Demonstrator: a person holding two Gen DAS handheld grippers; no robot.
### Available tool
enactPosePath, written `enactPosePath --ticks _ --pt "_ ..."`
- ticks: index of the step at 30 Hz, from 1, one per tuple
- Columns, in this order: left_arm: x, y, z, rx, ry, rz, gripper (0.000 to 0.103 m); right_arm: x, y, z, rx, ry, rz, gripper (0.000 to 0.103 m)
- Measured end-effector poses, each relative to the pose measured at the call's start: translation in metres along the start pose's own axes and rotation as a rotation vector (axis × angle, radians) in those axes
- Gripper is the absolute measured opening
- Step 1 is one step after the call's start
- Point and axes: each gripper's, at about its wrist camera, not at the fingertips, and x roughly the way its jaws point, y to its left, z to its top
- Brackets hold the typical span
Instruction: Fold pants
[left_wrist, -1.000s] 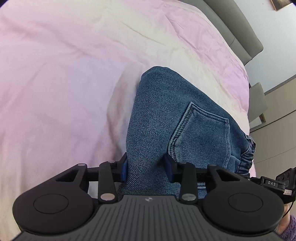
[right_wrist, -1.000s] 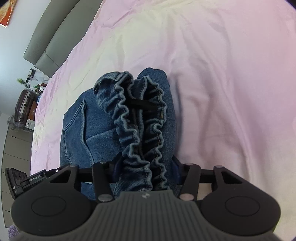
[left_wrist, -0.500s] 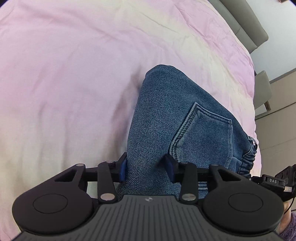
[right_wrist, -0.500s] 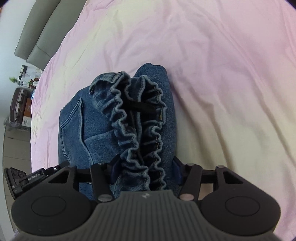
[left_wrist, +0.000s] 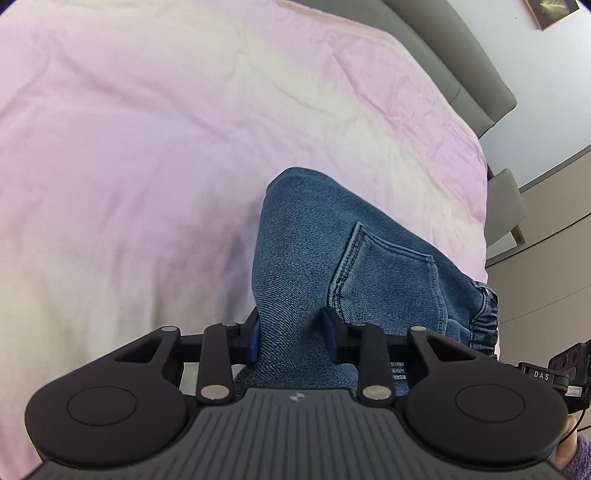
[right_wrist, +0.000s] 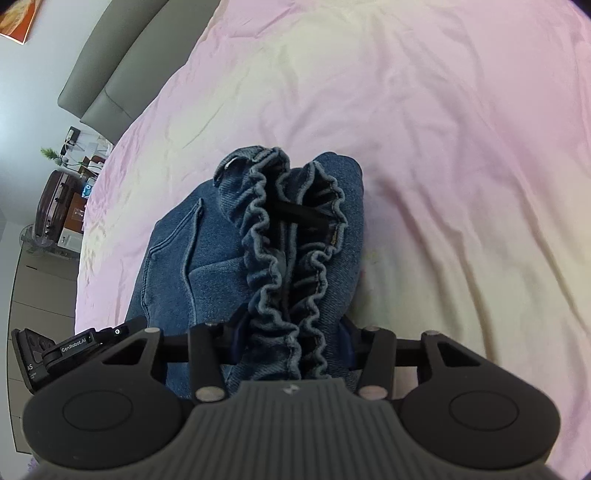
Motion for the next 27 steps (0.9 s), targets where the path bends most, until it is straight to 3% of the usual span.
enactPosePath --ticks 8,14,21,27 --pt "-0.076 0.031 0.022 0.049 -0.111 0.047 0.036 0.018 0.074 -0.016 -0.049 0.0 0.106 0.044" --pt "-0.116 0.078 0.039 0.045 -0.131 0.08 0.036 0.057 0.135 -0.033 -0.085 0.021 0.165 0.044" --pt "-0.125 0.124 0.062 0.056 -0.117 0.113 0.036 0.112 0.174 -0.05 -0.08 0.038 0.195 0.044" --pt "-0.114 0.158 0.078 0.08 -0.094 0.117 0.036 0.149 0.182 -0.056 -0.061 0.034 0.19 0.044"
